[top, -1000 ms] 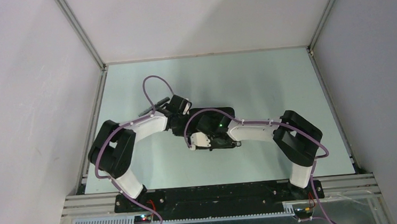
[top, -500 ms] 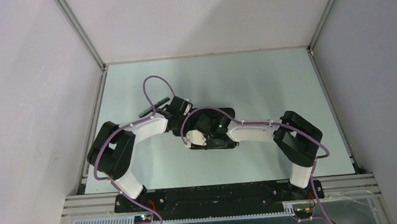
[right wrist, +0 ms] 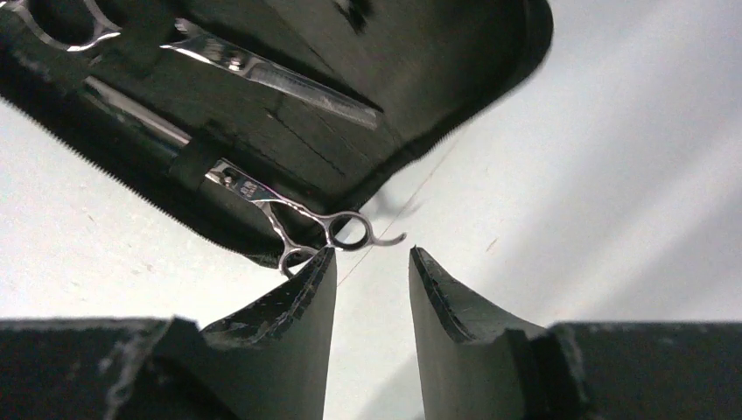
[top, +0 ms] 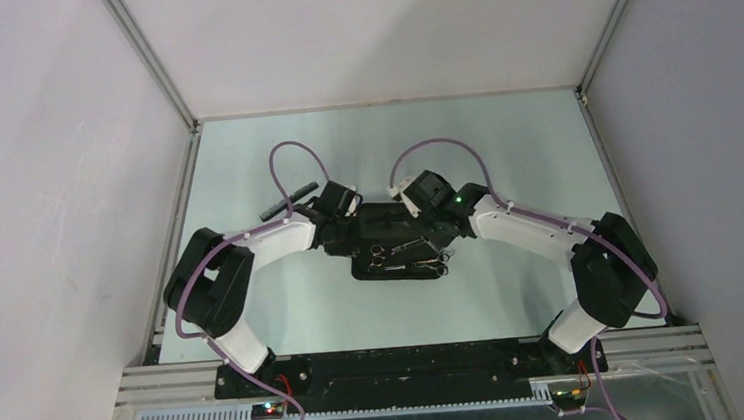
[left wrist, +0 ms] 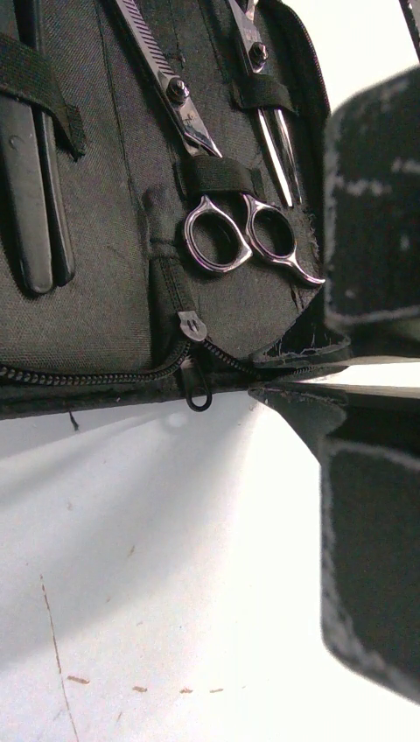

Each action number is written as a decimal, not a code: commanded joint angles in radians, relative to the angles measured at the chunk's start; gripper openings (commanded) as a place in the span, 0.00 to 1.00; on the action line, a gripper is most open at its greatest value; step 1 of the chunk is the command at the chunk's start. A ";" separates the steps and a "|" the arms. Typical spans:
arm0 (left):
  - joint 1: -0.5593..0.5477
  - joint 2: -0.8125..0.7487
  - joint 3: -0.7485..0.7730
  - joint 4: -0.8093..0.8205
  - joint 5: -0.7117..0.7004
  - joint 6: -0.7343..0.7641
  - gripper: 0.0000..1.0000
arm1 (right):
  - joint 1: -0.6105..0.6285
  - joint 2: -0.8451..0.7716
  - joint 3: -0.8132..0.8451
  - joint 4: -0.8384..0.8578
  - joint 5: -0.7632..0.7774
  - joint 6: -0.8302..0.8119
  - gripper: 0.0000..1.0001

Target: Sort the hair-cutting tools

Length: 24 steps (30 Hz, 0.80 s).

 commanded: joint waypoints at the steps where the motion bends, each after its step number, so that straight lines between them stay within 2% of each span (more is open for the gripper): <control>1: -0.026 0.010 -0.025 0.032 0.009 0.007 0.09 | -0.056 -0.032 -0.053 -0.073 0.008 0.410 0.40; 5: -0.026 0.013 -0.025 0.032 0.011 0.002 0.09 | -0.088 -0.086 -0.156 0.030 -0.046 0.571 0.39; 9: -0.026 0.013 -0.024 0.034 0.016 0.001 0.08 | -0.099 -0.088 -0.217 0.111 -0.087 0.642 0.37; 21: -0.026 0.012 -0.027 0.039 0.019 -0.002 0.08 | -0.101 -0.061 -0.297 0.188 -0.107 0.681 0.26; 24: -0.029 0.013 -0.026 0.040 0.021 -0.003 0.08 | -0.100 -0.044 -0.298 0.199 -0.104 0.680 0.17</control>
